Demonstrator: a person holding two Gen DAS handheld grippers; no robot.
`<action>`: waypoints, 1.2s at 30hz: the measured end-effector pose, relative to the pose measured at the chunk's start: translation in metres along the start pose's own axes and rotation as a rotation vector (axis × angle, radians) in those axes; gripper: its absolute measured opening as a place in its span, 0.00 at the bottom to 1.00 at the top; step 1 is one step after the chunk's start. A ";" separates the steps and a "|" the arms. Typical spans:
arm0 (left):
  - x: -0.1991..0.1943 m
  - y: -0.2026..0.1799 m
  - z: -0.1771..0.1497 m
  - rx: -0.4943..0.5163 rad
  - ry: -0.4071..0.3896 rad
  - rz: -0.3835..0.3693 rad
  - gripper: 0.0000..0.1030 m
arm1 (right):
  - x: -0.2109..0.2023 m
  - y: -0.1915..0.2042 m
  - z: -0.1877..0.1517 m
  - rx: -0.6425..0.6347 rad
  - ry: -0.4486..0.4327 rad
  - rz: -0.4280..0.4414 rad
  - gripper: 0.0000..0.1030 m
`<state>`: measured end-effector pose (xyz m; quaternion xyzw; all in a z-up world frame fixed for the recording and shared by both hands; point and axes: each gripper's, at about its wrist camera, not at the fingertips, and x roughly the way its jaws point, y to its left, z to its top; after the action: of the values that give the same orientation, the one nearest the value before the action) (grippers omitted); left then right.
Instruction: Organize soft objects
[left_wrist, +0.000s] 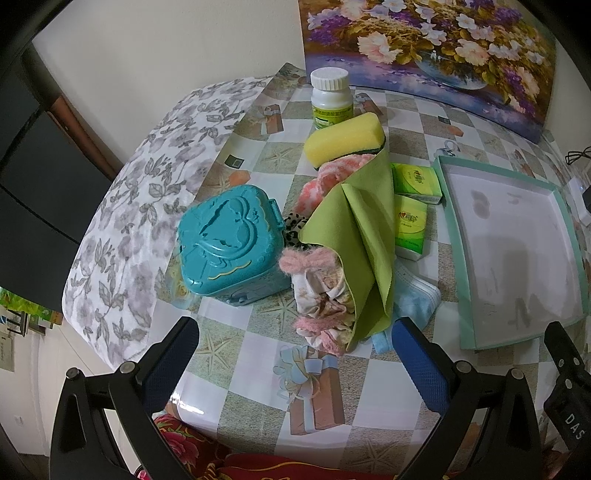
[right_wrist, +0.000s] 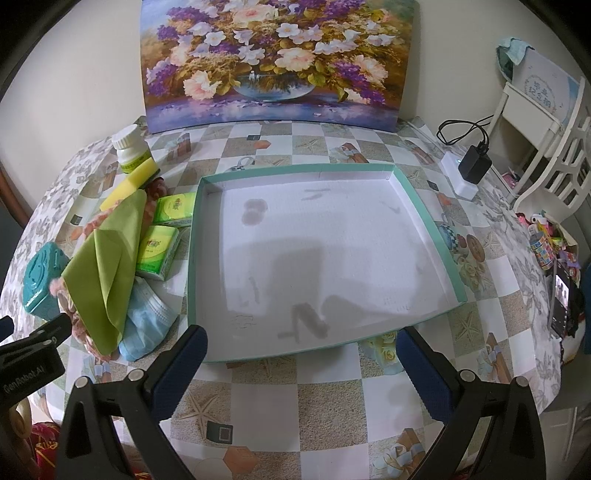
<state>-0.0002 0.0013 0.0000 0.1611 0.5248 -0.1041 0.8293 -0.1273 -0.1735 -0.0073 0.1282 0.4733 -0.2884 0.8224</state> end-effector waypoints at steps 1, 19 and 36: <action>-0.001 0.001 -0.001 -0.005 -0.002 -0.003 1.00 | 0.000 0.000 0.000 -0.001 0.000 0.000 1.00; 0.019 0.067 0.002 -0.371 -0.010 -0.181 1.00 | 0.006 0.077 0.014 -0.198 -0.033 0.305 1.00; 0.044 0.089 -0.003 -0.488 0.102 -0.167 1.00 | 0.030 0.138 0.015 -0.357 -0.012 0.437 0.90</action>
<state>0.0463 0.0850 -0.0272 -0.0828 0.5868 -0.0343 0.8047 -0.0227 -0.0814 -0.0337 0.0783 0.4729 -0.0171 0.8775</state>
